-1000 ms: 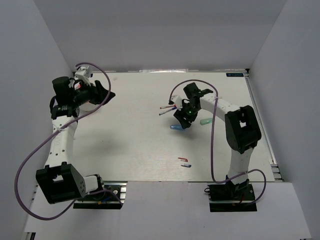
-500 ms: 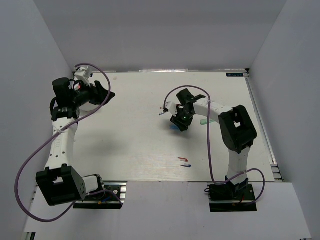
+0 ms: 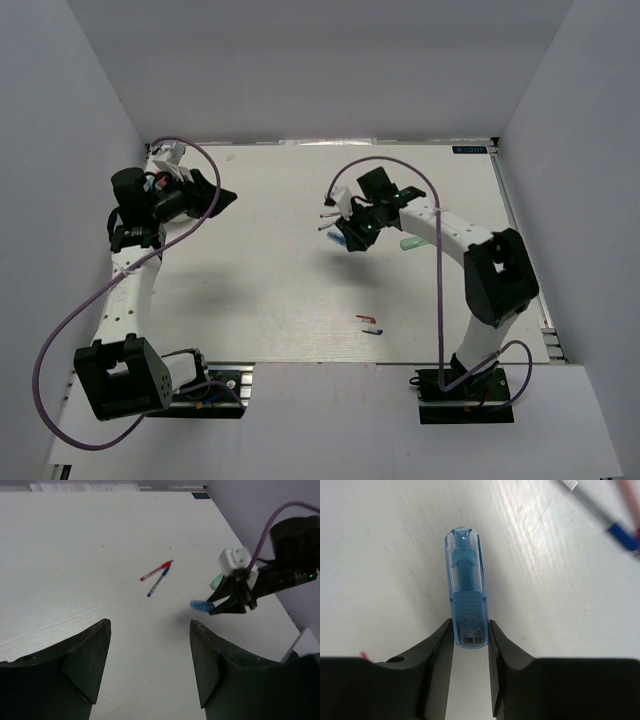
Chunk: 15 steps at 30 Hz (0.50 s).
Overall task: Sort the stationery into containers
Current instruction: Grab a piece of stationery with the right arm, then pass the stationery from the right arm to the left
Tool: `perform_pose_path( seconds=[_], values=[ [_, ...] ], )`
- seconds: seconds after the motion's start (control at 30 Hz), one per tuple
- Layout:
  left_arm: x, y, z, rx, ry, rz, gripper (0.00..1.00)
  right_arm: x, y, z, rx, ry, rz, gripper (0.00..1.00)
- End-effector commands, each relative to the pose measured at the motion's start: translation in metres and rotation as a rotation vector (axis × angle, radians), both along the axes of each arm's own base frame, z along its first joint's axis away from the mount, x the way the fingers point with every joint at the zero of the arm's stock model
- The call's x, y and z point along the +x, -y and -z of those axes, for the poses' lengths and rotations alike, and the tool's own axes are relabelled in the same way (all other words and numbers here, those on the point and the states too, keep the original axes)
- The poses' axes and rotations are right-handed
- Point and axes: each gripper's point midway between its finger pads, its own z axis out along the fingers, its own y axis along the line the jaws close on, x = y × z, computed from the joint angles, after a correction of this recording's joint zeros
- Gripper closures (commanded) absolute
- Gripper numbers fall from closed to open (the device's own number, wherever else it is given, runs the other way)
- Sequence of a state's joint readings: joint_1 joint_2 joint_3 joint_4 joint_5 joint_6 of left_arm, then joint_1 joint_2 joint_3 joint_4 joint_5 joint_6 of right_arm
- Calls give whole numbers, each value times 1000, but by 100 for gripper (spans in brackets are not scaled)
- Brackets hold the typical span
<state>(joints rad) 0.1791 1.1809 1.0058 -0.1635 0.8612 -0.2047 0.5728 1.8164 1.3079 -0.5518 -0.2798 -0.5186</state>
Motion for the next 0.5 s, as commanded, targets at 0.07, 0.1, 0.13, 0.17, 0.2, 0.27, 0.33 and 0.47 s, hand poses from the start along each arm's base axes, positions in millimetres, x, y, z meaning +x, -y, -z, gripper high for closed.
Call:
perform_pose_path(
  seconds=[0.07,0.1,0.13,0.17,0.2,0.27,0.33,0.47],
  values=[
    [-22,32,19,-218,-174,73,29,12,-55,-130,371,101,54,100],
    [-25,42,23,-233,-191,85,29,14,-58,-146,400,116,59,100],
    [-25,47,23,-246,-180,91,29,14,-62,-151,421,103,78,100],
    [-28,53,32,-275,-226,94,29,15,-65,-162,442,113,81,100],
    [-28,58,32,-281,-221,100,29,13,-68,-168,458,112,84,100],
    [-31,71,36,-303,-260,122,29,10,-75,-175,484,98,84,100],
    [-28,78,33,-312,-259,136,29,4,-84,-181,500,86,60,100],
    [-22,92,21,-346,-261,176,28,1,-95,-181,498,83,53,100]
  ],
)
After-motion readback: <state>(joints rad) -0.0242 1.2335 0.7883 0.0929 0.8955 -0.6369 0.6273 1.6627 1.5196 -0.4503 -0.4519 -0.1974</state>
